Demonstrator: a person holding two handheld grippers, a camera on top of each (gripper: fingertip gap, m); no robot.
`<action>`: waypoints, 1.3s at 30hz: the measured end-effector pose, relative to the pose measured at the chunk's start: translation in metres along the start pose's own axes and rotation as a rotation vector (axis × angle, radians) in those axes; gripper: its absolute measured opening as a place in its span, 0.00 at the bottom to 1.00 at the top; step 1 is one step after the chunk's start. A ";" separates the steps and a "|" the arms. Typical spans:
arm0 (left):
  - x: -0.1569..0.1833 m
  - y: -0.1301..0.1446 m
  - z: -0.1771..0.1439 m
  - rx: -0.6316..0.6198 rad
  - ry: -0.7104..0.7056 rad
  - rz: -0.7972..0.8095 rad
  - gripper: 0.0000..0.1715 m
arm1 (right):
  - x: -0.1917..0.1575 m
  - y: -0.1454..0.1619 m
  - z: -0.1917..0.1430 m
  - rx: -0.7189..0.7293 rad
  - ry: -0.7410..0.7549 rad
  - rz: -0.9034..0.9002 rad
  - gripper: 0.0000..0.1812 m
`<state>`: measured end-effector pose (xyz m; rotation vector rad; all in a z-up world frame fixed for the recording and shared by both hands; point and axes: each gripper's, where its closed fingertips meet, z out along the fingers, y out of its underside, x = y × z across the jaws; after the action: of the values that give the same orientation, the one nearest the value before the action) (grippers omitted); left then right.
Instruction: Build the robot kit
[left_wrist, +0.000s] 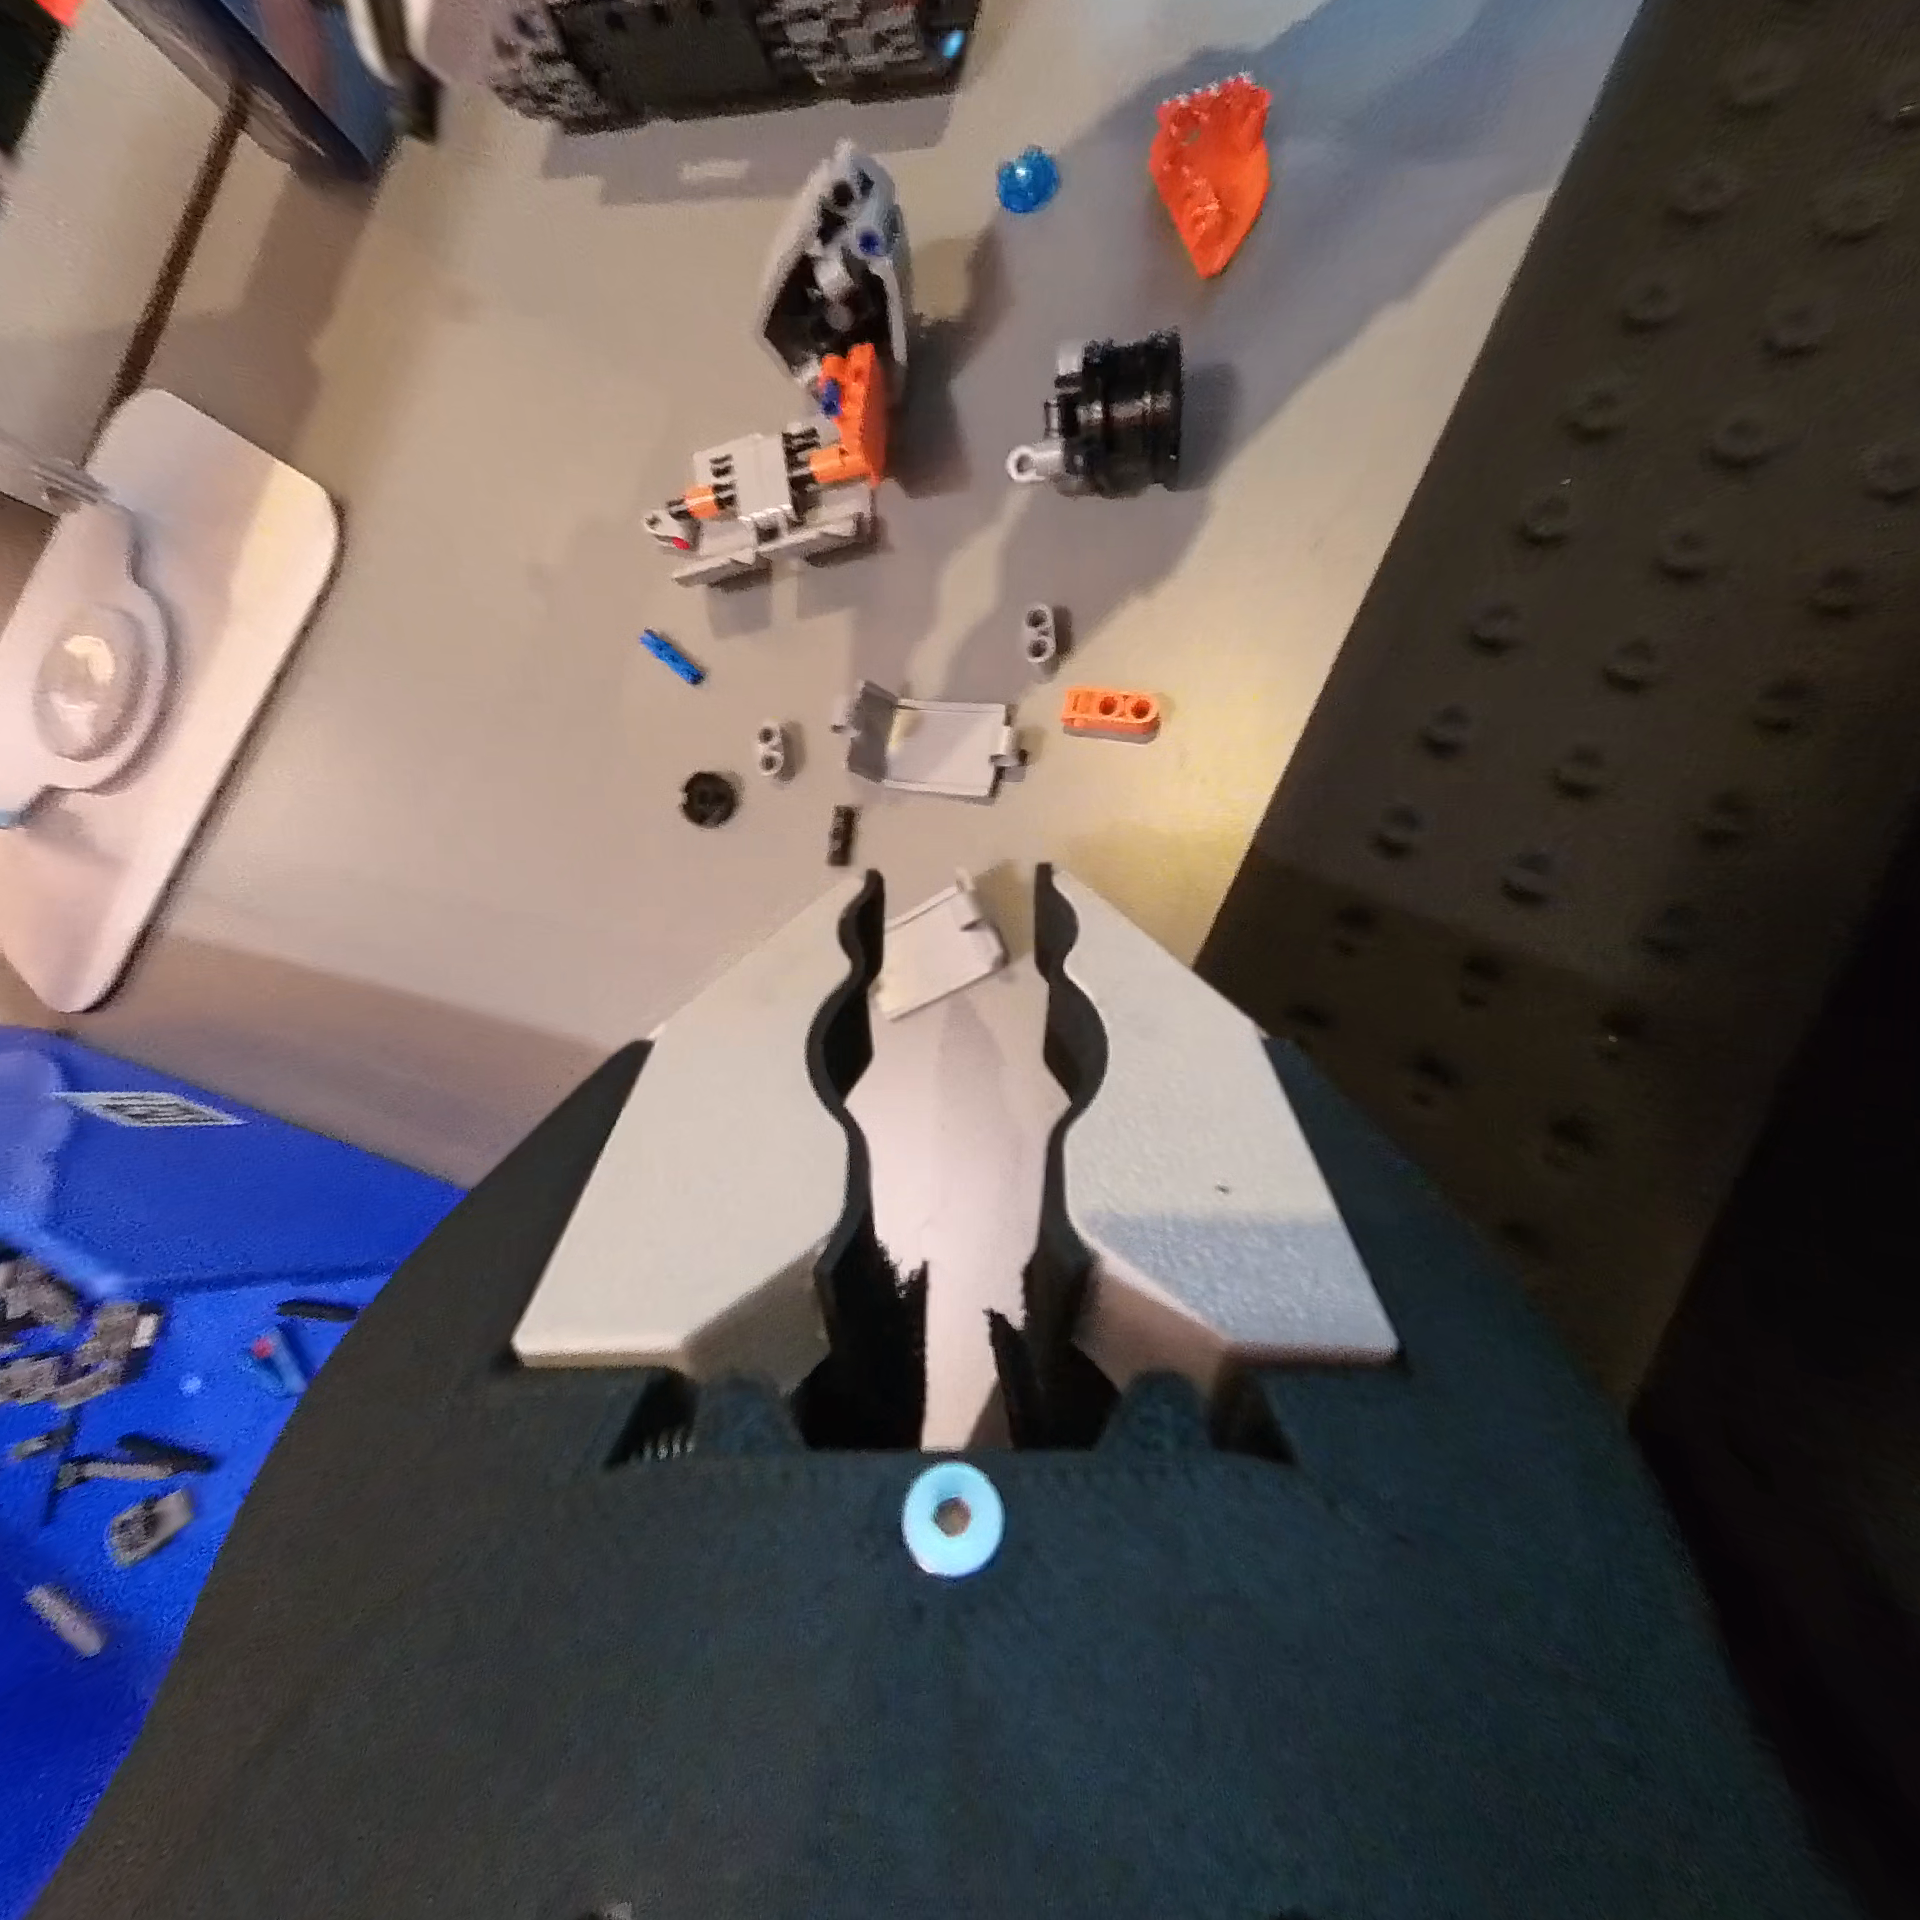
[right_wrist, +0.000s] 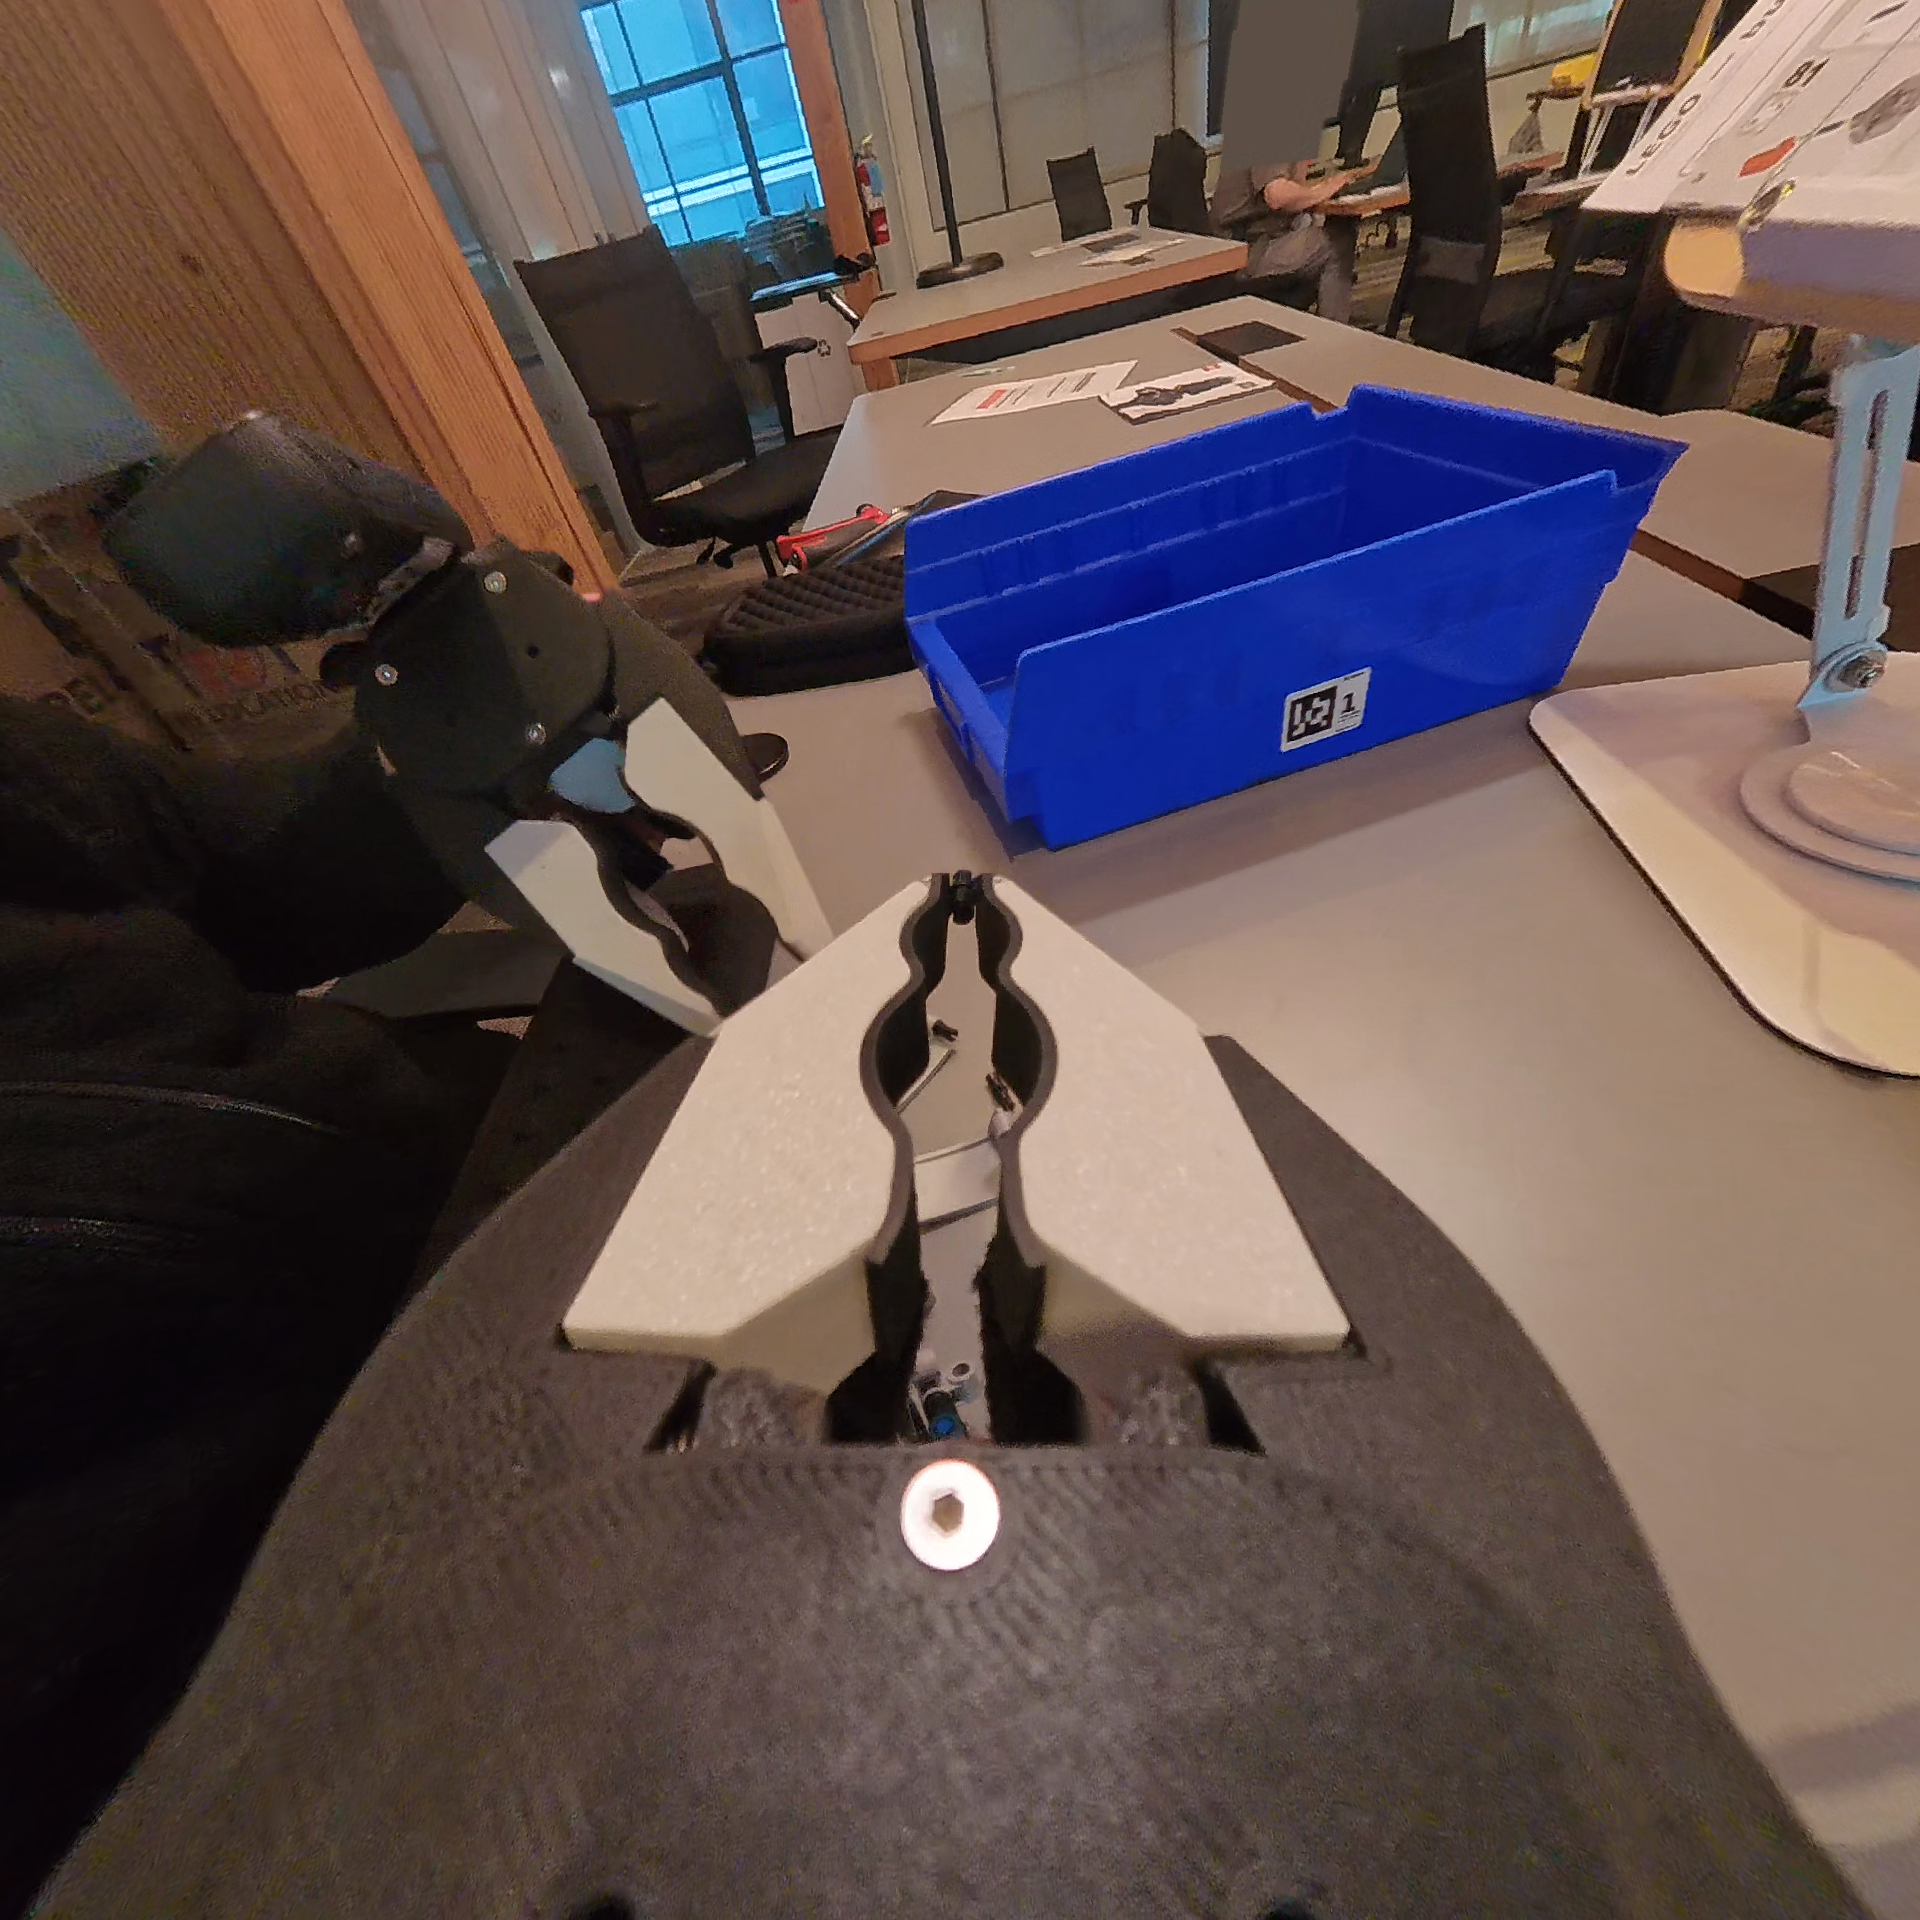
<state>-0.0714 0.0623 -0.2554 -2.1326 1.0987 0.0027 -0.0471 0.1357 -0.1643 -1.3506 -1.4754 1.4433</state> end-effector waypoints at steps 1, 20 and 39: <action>0.005 0.002 0.004 -0.006 0.016 -0.016 0.16 | -0.001 0.001 0.001 -0.005 -0.002 -0.002 0.01; -0.010 0.000 0.015 0.187 -0.144 -0.071 0.03 | -0.028 0.025 0.018 -0.111 -0.100 -0.113 0.01; -0.011 -0.030 -0.002 0.347 -0.273 0.026 0.03 | -0.048 0.064 0.040 -0.261 -0.129 -0.260 0.01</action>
<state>-0.0578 0.0802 -0.2328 -1.7490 0.8935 0.1054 -0.0596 0.0695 -0.2233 -1.1765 -1.8998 1.2221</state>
